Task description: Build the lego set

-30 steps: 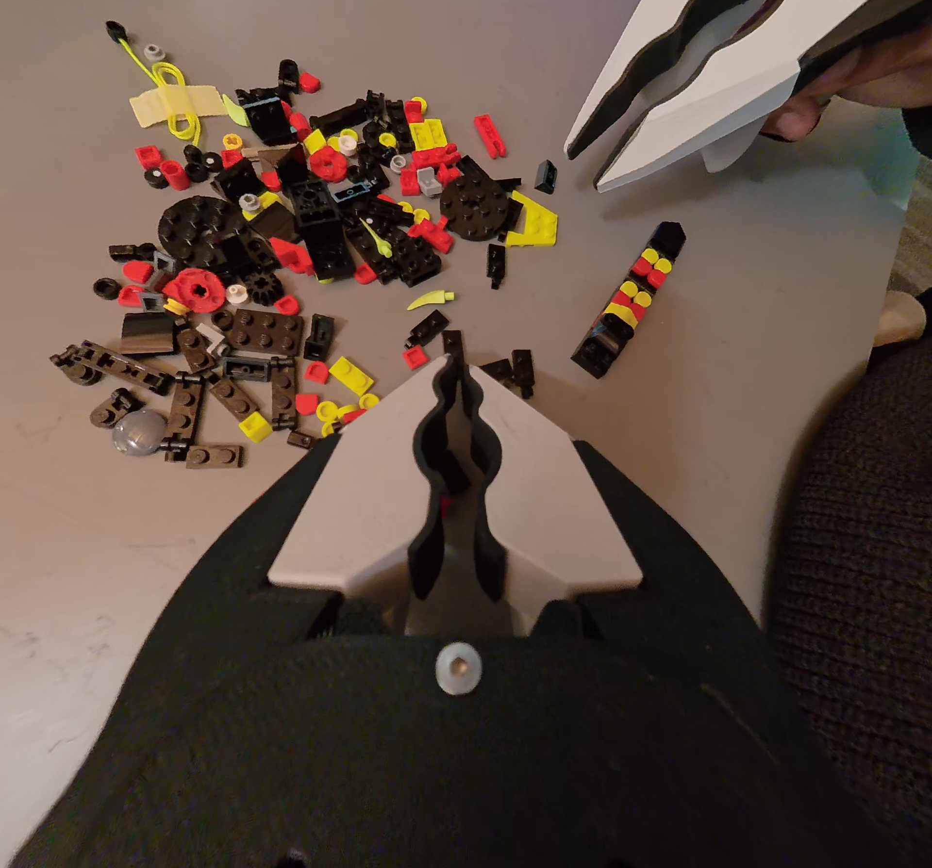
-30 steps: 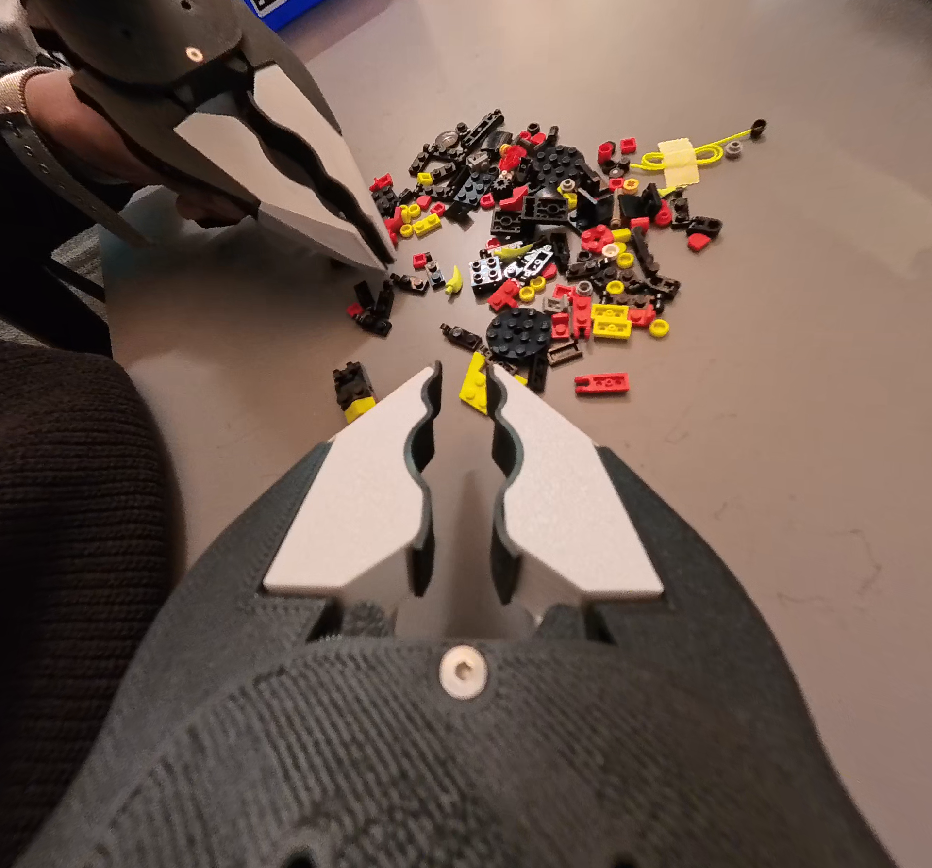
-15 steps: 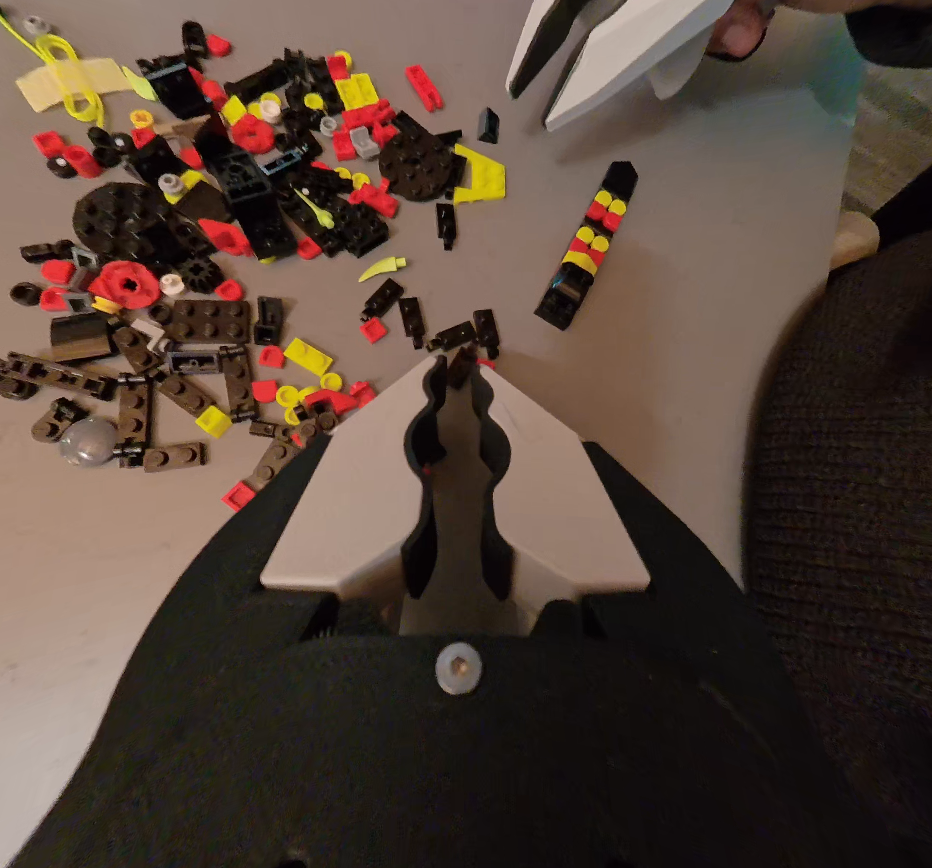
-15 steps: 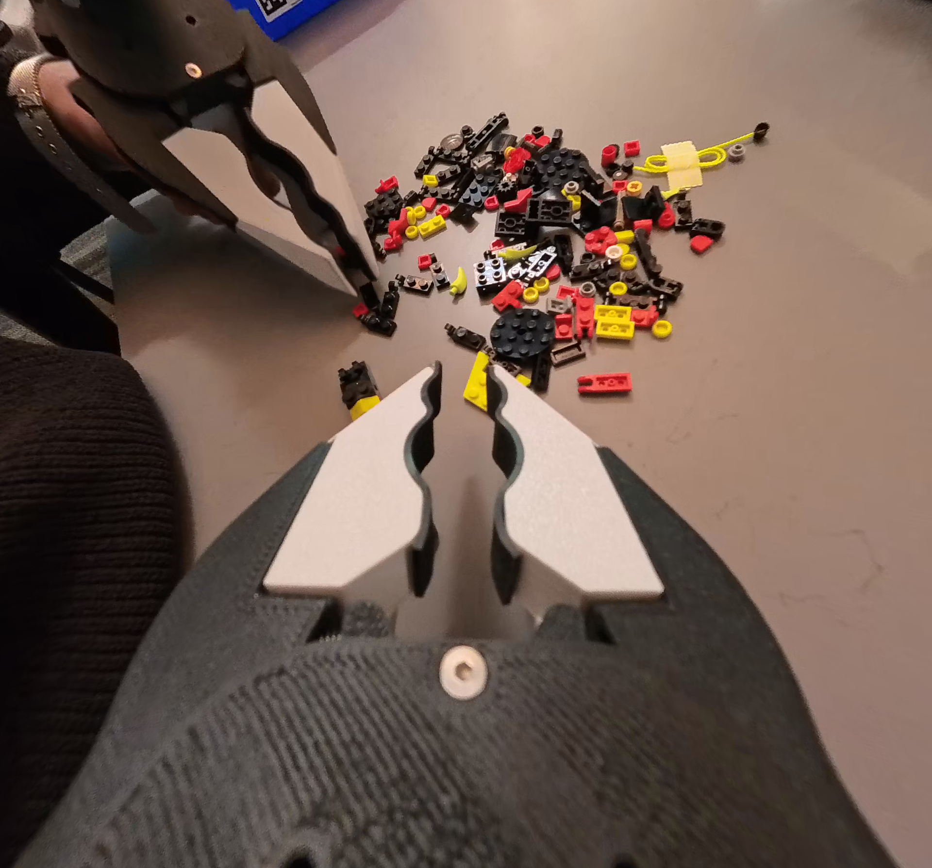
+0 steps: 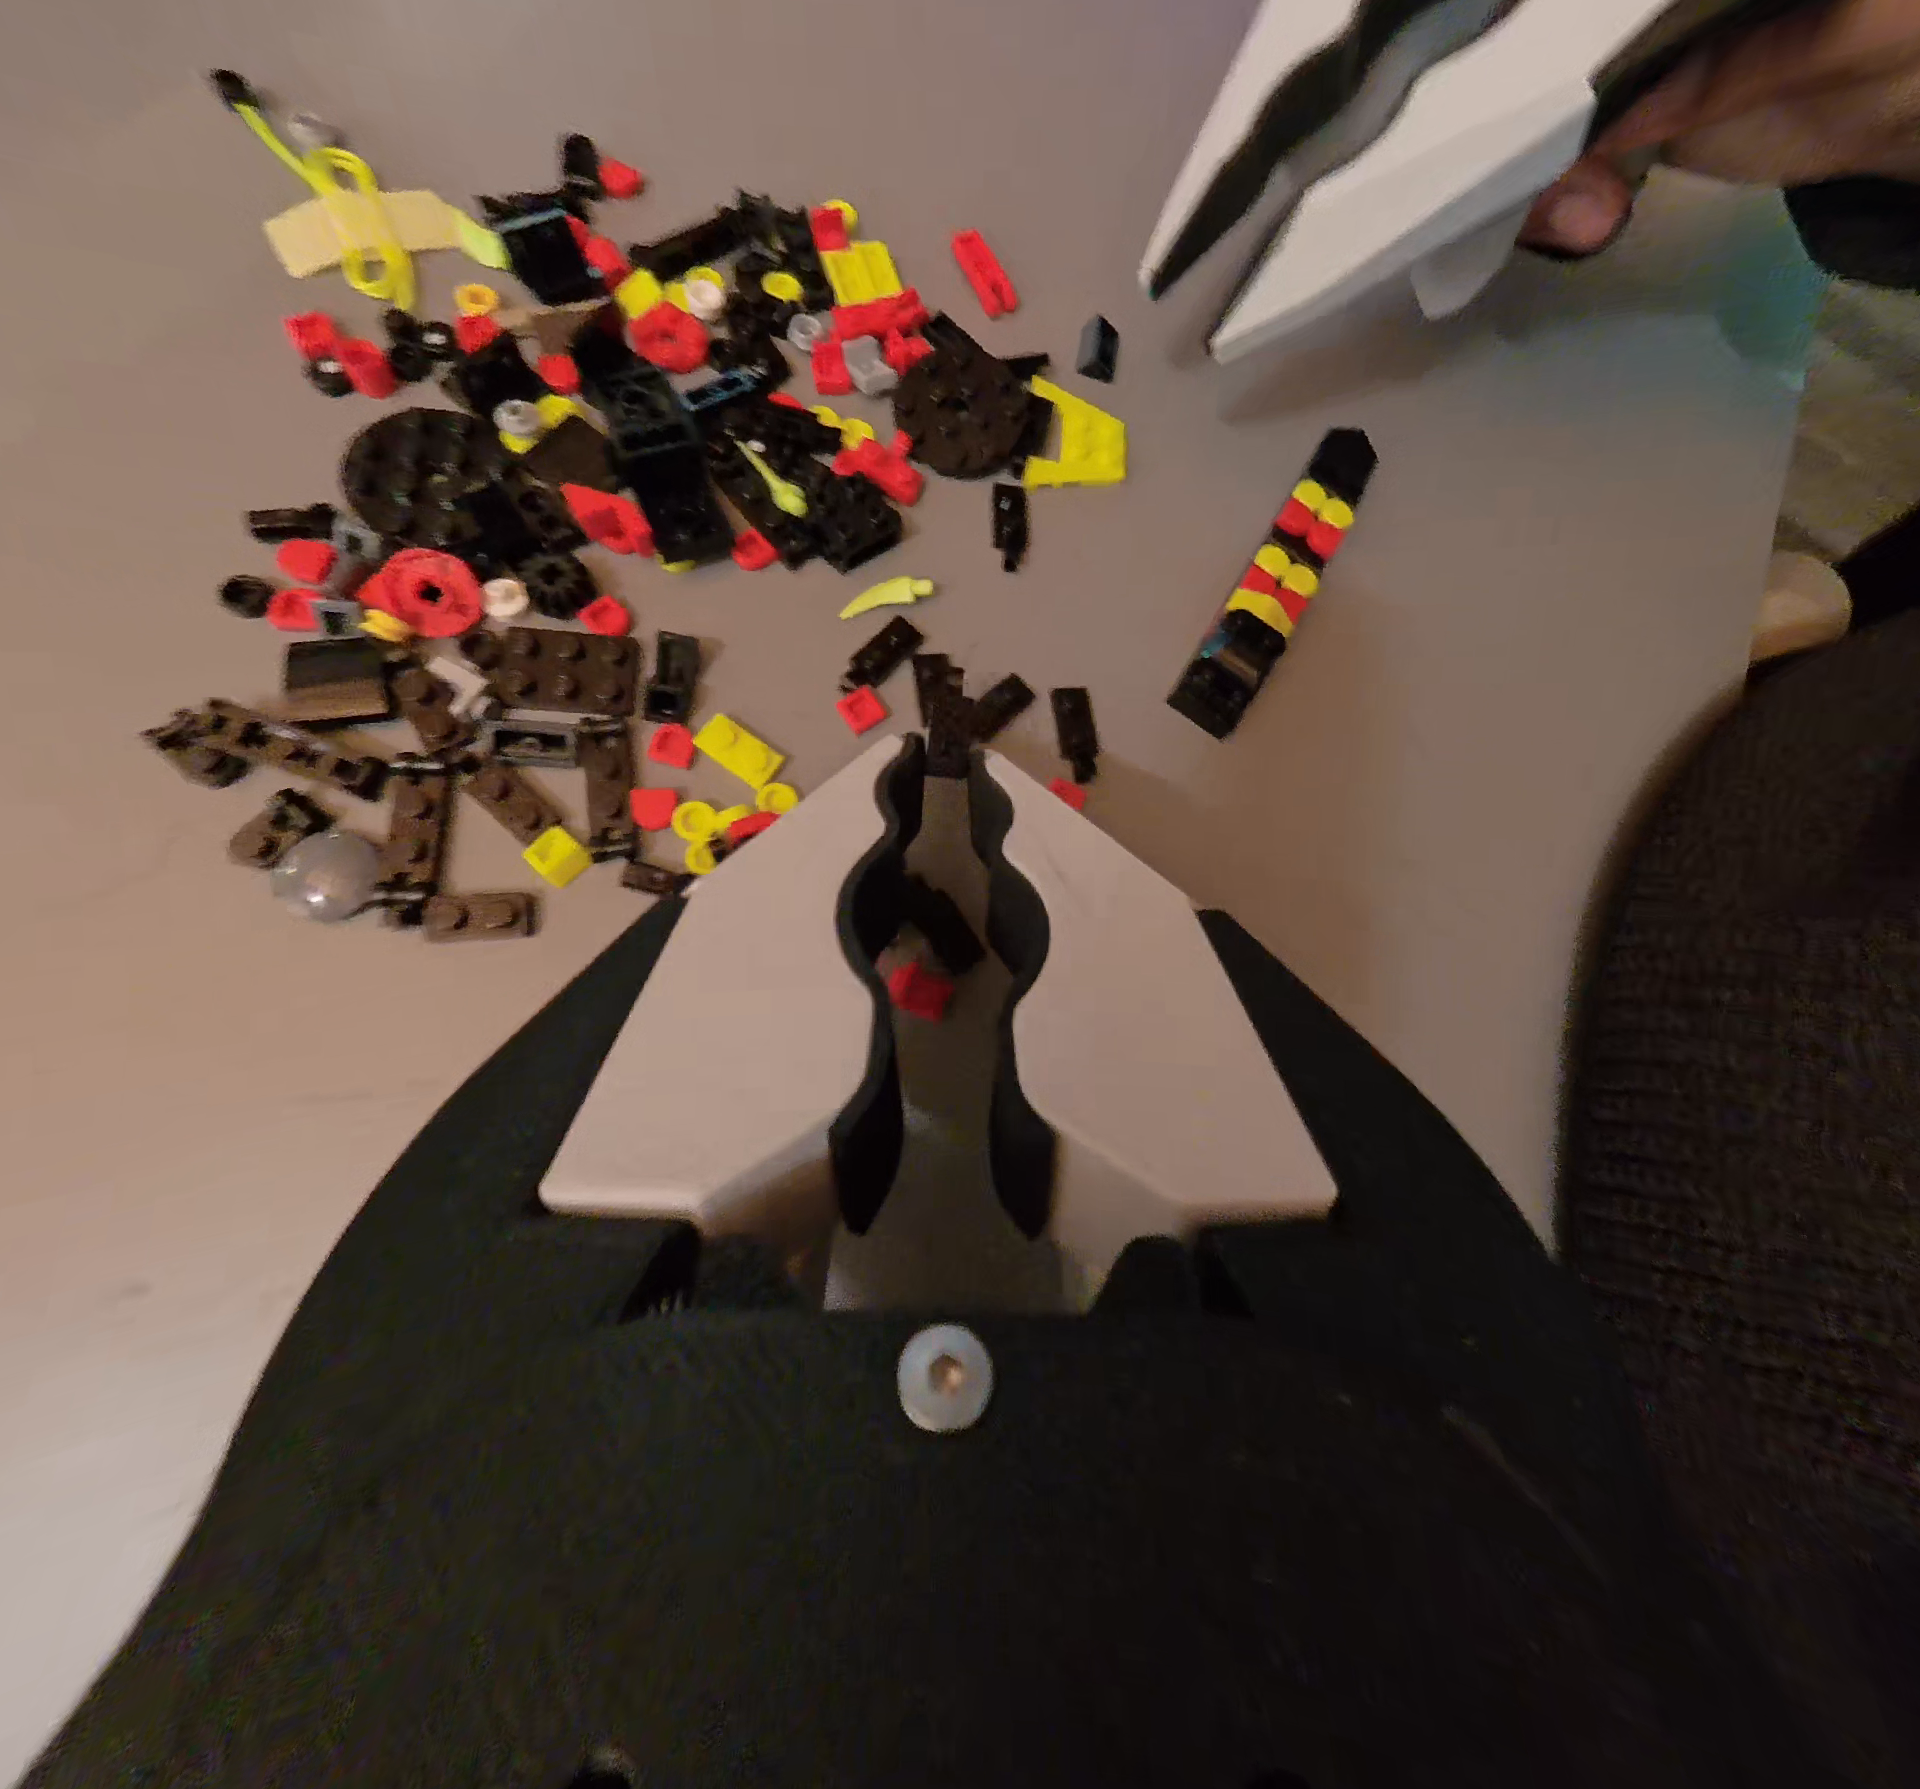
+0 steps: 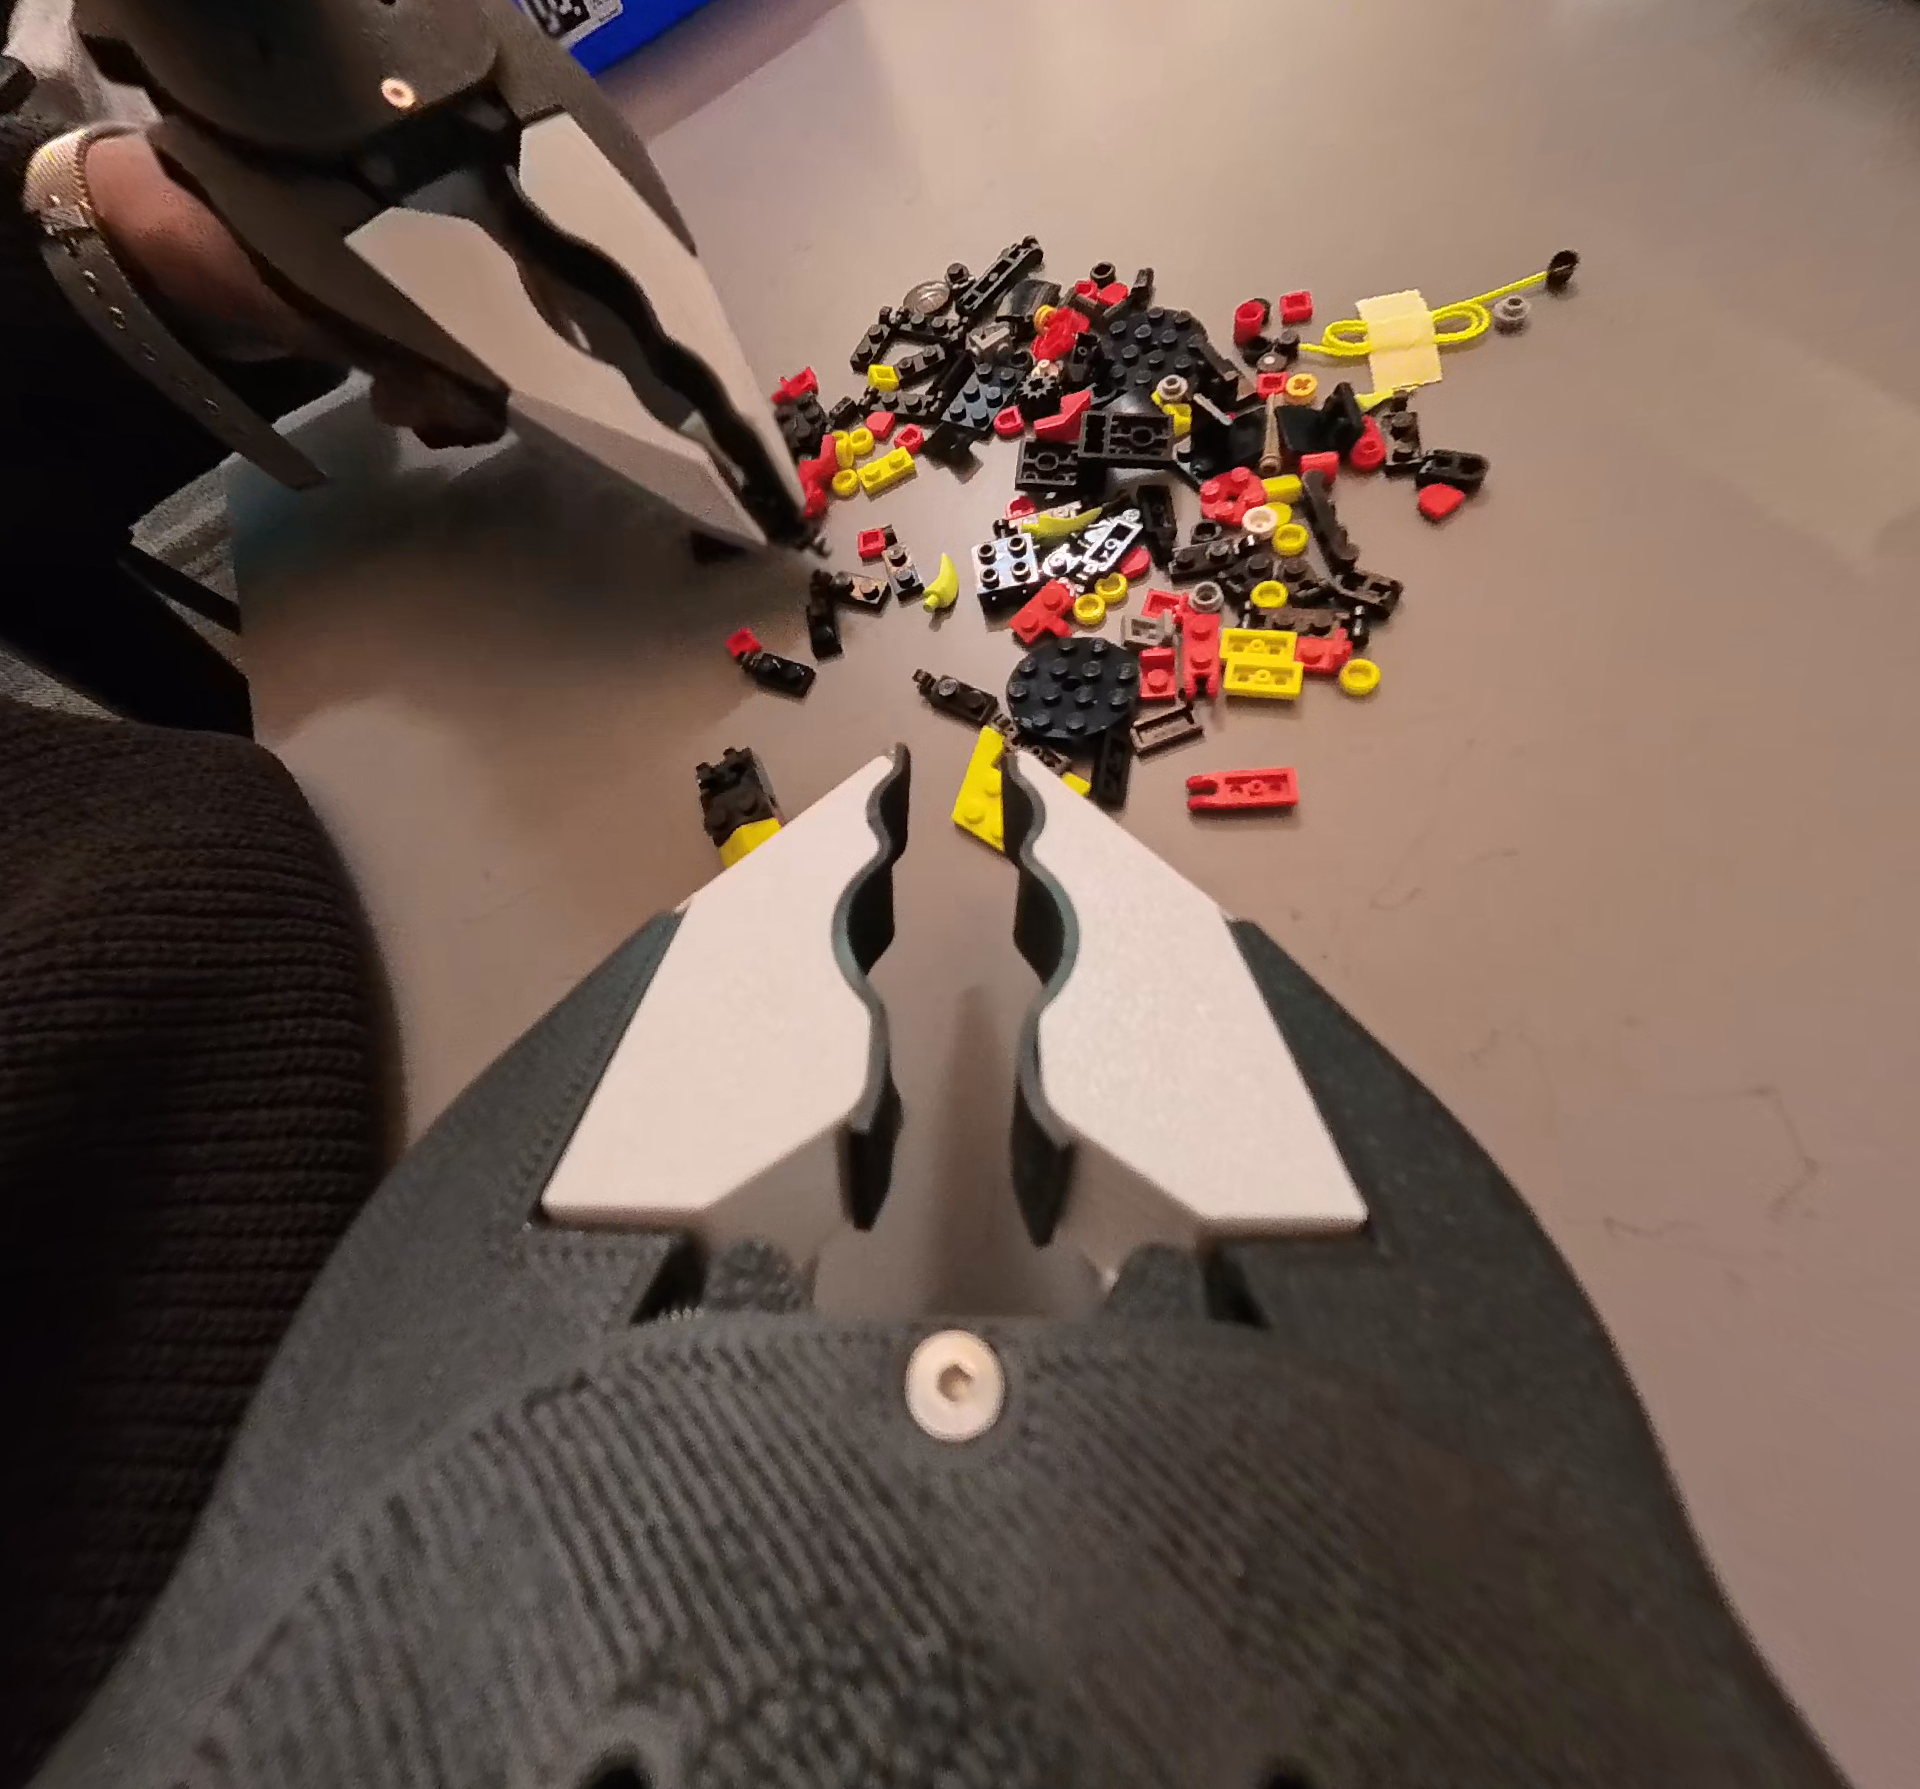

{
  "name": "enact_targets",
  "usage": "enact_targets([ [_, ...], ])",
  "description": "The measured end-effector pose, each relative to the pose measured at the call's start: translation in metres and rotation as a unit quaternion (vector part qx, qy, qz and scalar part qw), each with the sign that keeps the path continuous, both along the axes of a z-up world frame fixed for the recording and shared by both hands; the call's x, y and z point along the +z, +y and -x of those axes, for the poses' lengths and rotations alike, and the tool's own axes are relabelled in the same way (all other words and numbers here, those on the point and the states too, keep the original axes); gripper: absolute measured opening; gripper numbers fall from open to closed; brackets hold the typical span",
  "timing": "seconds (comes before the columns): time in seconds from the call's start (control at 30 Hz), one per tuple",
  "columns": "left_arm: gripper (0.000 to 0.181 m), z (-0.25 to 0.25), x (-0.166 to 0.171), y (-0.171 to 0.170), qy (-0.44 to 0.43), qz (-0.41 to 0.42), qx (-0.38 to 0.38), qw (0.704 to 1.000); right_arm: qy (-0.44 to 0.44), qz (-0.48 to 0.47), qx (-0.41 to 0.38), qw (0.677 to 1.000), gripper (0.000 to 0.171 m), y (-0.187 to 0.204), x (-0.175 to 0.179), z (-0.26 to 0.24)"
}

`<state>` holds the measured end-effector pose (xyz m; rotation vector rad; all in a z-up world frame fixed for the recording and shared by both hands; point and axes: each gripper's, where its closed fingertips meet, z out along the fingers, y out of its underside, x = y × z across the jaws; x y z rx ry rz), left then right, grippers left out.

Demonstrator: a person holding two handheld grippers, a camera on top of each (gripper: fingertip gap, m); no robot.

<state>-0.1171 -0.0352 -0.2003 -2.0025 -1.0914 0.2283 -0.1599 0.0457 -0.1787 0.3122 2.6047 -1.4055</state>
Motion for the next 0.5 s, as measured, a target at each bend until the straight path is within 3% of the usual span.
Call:
enact_targets([
  [0.03, 0.005, 0.003, 0.001, -0.004, 0.0, -0.002, 0.014, 1.0, 0.0, 0.0, 0.0, 1.0, 0.016, 0.0, 0.0, 0.0],
  [0.13, 0.005, 0.008, -0.002, -0.012, -0.008, -0.002, 0.041, 0.999, 0.0, 0.0, 0.0, 1.0, 0.016, 0.0, 0.0, 0.0],
  [0.5, 0.005, 0.005, -0.009, -0.006, -0.018, 0.012, 0.029, 0.999, 0.0, -0.002, 0.001, 1.0, 0.016, 0.0, -0.001, -0.001],
])
